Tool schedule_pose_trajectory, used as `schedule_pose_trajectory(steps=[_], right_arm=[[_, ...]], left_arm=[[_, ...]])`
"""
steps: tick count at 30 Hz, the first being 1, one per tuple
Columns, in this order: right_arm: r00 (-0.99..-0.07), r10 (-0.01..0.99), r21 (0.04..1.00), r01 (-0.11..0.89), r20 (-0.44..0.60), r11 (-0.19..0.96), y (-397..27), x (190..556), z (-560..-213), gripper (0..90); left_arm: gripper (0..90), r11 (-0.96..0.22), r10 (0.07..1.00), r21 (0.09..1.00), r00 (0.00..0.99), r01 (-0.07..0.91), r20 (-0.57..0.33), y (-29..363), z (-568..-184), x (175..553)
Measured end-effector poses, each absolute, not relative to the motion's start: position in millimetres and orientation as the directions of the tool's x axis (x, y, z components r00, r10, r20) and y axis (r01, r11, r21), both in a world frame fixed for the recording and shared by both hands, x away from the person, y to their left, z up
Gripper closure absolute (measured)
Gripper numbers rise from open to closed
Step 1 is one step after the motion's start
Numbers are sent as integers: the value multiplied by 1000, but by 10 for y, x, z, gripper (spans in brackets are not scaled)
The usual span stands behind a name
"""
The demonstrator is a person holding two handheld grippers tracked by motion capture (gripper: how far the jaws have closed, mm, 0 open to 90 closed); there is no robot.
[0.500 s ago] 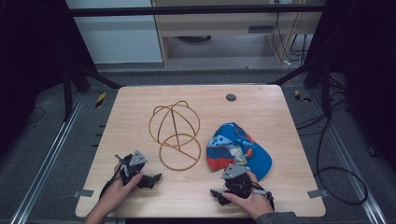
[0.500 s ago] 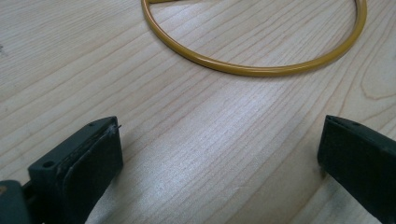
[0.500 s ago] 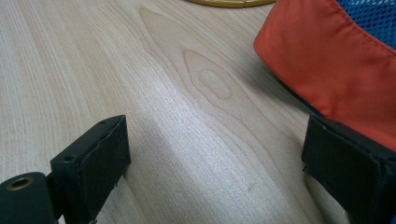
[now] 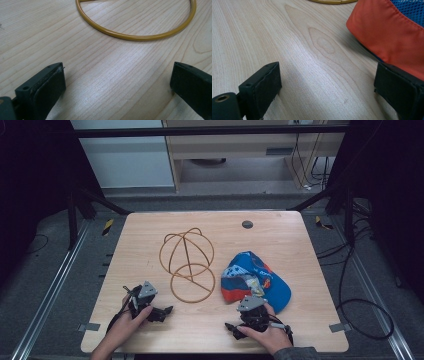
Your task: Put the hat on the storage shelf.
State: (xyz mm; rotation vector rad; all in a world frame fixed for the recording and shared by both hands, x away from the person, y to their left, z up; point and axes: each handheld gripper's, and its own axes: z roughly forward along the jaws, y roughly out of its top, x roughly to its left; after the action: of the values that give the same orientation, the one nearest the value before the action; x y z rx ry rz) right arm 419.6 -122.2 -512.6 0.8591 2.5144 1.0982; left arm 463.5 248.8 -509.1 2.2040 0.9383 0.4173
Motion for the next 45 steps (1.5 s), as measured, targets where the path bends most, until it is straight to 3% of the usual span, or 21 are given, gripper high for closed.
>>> schedule_pose_trajectory(steps=[10,13,17,25,34,39,45], right_arm=[[-757,653,756,436,16,487,-1341,4203,-4951,134],[-751,660,752,433,-3,497,-1395,4216,-4856,132],[-728,678,727,411,-102,550,-1561,4316,-4547,153],[-712,684,646,451,-156,616,-1746,4522,-4205,156],[-704,703,561,546,-96,623,-1885,4898,-3947,129],[-715,697,508,581,-53,636,-1859,5127,-3962,179],[-727,686,509,589,-5,628,-1791,5237,-3979,250]], left_arm=[[0,-494,728,708,685,505,19,2486,-5091,4631],[0,-493,728,708,685,505,19,2486,-5092,4630],[0,-493,729,708,684,506,19,2485,-5091,4628],[0,-492,730,709,683,506,19,2484,-5092,4620],[0,-494,726,708,687,504,17,2482,-5091,4631],[0,-494,726,709,688,503,17,2481,-5092,4631],[0,-495,726,708,688,504,17,2481,-5090,4631]])
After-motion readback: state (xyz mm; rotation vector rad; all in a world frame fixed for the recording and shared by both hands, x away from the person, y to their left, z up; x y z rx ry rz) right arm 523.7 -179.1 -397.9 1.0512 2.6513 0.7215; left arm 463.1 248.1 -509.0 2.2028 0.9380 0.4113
